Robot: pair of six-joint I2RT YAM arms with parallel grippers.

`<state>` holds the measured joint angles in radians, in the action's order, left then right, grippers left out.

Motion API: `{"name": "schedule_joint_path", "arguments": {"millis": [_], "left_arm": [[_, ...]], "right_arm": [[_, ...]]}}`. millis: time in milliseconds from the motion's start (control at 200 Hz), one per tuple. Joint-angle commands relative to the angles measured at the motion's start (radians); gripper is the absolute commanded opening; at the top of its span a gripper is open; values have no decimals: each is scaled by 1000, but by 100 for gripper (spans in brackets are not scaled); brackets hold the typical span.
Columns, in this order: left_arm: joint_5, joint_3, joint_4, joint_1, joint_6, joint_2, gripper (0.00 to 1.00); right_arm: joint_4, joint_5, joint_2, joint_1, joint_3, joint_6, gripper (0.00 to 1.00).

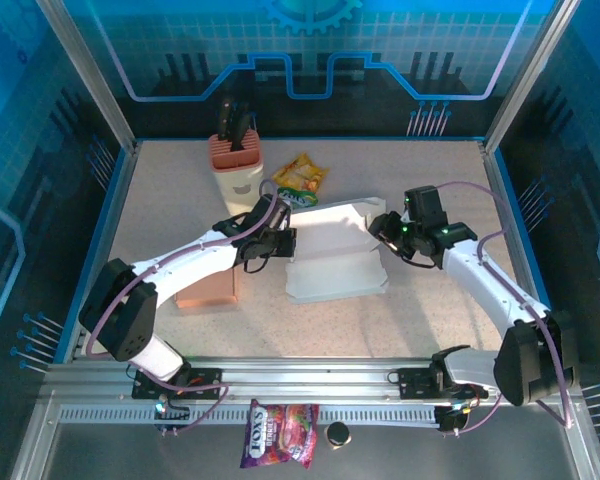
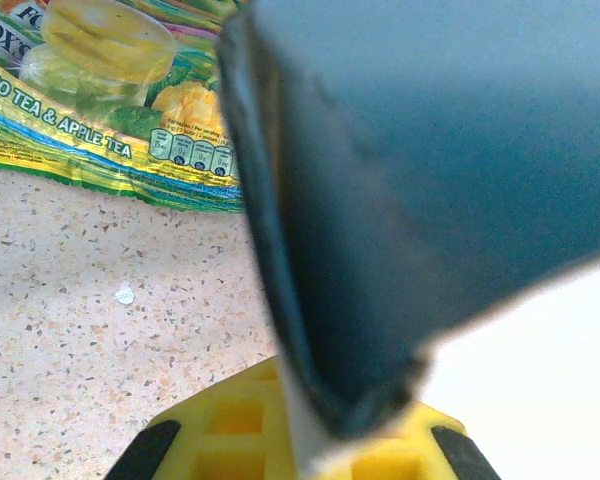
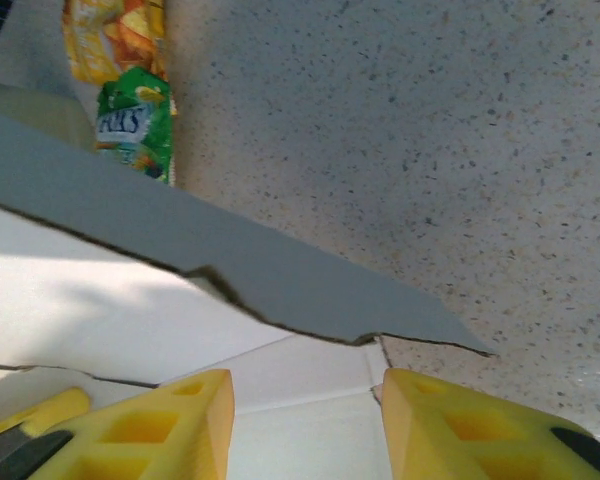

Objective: Fold the paper box

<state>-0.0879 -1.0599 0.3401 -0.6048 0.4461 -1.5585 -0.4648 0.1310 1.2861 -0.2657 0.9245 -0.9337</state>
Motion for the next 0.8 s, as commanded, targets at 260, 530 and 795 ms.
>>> {"name": "schedule_joint_path", "arguments": {"millis": [260, 530, 795], "left_arm": [[39, -61, 19, 6, -10, 12, 0], [48, -63, 14, 7, -9, 4, 0], [52, -72, 11, 5, -8, -4, 0]], "right_arm": [[16, -23, 49, 4, 14, 42, 43], [34, -18, 52, -7, 40, 50, 32], [47, 23, 98, -50, 73, 87, 34]]}}
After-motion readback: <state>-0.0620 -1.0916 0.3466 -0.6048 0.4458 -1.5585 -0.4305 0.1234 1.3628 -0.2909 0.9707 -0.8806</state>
